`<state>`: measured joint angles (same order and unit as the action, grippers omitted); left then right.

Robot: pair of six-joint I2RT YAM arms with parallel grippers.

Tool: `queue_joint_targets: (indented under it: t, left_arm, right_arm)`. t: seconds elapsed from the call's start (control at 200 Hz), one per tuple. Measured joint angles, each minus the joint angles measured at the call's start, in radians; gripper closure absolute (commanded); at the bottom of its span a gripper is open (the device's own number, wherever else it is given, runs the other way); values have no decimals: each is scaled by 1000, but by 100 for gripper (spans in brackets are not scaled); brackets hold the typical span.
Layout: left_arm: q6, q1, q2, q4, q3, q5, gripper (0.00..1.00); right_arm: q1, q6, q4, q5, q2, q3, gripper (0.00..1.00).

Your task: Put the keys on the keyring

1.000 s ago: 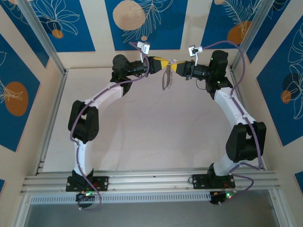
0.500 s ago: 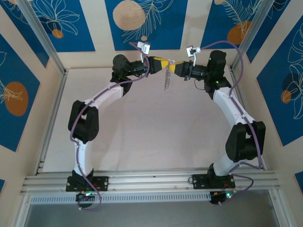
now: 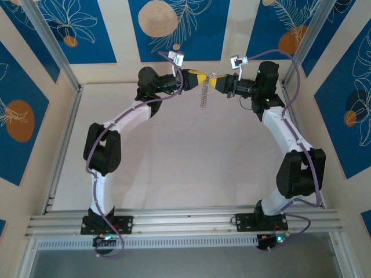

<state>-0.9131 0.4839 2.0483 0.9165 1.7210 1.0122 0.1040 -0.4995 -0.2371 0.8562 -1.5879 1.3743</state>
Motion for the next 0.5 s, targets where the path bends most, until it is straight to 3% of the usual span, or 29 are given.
queue_joint_targets:
  t: [0.5]
  left_arm:
    - [0,4,0,-10,0,0,100]
  right_arm:
    - [2,0,0,0,7,-2,100]
